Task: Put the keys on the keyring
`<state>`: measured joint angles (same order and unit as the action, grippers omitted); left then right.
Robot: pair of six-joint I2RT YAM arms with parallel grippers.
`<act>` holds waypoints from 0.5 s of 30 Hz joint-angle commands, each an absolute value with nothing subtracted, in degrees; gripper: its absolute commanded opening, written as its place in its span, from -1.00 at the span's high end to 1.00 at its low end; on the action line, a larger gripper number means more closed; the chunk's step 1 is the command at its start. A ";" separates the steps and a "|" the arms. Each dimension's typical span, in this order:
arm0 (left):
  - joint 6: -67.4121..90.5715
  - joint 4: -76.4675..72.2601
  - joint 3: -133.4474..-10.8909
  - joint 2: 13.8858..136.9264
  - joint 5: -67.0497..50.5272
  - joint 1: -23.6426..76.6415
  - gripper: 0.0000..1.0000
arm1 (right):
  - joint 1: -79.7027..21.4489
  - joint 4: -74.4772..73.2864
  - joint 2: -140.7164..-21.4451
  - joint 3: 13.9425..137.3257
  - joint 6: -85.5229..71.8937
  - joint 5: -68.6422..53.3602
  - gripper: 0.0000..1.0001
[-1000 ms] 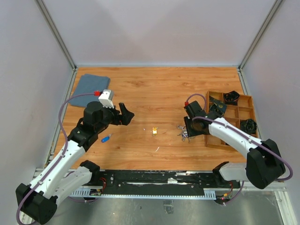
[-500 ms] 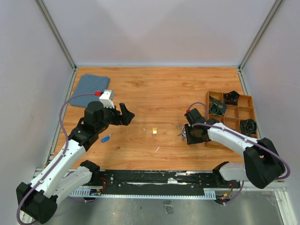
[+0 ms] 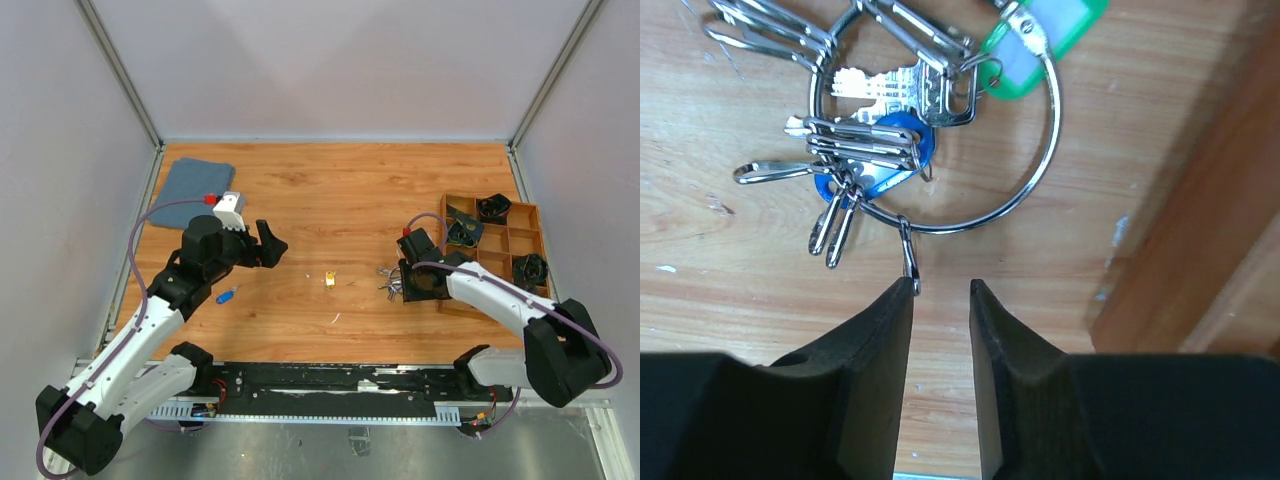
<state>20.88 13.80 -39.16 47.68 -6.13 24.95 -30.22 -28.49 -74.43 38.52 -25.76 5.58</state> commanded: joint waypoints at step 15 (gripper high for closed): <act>20.54 12.91 -39.53 48.79 -6.53 25.32 -0.87 | -34.63 -22.97 -71.88 37.52 -37.40 2.33 0.72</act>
